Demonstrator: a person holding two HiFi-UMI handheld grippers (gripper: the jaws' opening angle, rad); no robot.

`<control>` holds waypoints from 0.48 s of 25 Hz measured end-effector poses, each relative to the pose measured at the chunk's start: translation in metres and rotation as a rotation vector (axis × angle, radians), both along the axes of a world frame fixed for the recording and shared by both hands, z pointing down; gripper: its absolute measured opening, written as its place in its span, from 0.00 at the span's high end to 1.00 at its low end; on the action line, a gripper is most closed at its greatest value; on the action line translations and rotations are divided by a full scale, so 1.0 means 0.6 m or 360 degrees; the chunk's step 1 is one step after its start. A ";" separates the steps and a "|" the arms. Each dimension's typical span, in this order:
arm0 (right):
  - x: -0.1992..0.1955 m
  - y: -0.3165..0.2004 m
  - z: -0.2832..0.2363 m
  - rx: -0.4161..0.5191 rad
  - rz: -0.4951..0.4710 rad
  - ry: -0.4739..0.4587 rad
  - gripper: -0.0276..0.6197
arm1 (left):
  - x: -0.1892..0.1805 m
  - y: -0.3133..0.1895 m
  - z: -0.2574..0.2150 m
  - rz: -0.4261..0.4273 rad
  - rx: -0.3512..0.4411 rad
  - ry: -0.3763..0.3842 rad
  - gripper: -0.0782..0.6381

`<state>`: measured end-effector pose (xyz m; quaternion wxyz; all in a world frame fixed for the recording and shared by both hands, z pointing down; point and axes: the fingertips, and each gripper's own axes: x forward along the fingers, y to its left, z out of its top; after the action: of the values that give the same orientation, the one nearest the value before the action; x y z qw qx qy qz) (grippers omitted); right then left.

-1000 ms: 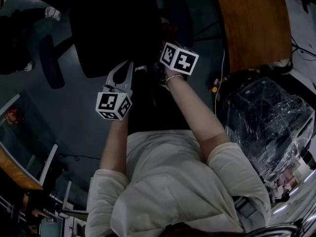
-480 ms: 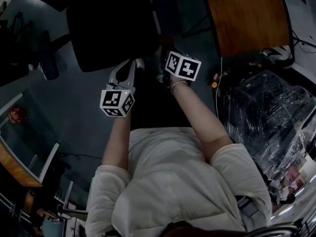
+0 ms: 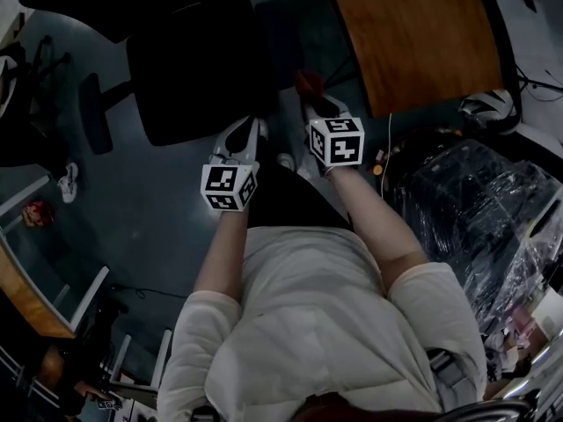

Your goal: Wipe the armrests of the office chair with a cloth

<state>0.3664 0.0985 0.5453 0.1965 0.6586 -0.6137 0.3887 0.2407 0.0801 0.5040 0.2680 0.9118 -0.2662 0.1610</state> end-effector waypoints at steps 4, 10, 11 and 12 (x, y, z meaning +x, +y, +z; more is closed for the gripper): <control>0.056 -0.094 -0.027 0.0079 -0.0232 0.0273 0.89 | 0.042 -0.035 0.012 0.0006 -0.0115 -0.0008 0.87; 0.100 -0.253 -0.042 0.0150 -0.0355 0.0295 0.89 | 0.094 -0.128 0.039 0.0070 -0.0060 0.0004 0.86; 0.108 -0.274 -0.042 0.0148 -0.0353 0.0281 0.89 | 0.105 -0.140 0.042 0.0087 -0.0048 0.0010 0.86; 0.115 -0.295 -0.042 0.0144 -0.0347 0.0272 0.89 | 0.115 -0.151 0.046 0.0110 -0.0036 0.0009 0.86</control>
<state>0.4355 -0.0783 0.5203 0.2593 0.6268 -0.6795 0.2795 0.3099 -0.0106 0.5317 0.2734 0.9178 -0.2319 0.1707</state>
